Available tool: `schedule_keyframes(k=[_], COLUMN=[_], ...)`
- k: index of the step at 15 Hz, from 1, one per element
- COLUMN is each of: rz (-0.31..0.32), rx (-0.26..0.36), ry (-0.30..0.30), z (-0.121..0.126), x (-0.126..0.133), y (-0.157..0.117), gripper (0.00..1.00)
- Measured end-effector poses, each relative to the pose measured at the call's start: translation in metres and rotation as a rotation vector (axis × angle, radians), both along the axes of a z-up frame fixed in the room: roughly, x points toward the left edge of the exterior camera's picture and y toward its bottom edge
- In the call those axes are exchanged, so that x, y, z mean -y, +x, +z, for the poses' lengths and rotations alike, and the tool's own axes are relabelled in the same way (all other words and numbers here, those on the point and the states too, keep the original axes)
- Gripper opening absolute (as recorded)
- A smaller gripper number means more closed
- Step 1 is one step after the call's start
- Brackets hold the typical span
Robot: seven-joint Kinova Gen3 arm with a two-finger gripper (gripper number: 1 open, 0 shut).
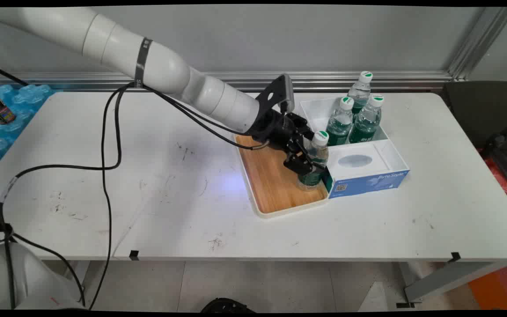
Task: Pick up the green bottle from the white box
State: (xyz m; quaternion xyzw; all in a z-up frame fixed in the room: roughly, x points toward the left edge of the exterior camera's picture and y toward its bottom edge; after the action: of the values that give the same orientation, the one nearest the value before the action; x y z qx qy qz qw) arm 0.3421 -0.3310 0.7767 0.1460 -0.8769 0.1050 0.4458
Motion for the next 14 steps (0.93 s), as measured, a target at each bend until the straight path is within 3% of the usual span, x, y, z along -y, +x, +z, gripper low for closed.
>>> schedule_keyframes(k=[7, 14], rz=[-0.032, -0.004], rx=[-0.002, 0.069], ry=[0.076, 0.129], z=[0.019, 0.030], x=[-0.018, -0.021], y=[0.026, 0.073], gripper=[1.00, 1.00])
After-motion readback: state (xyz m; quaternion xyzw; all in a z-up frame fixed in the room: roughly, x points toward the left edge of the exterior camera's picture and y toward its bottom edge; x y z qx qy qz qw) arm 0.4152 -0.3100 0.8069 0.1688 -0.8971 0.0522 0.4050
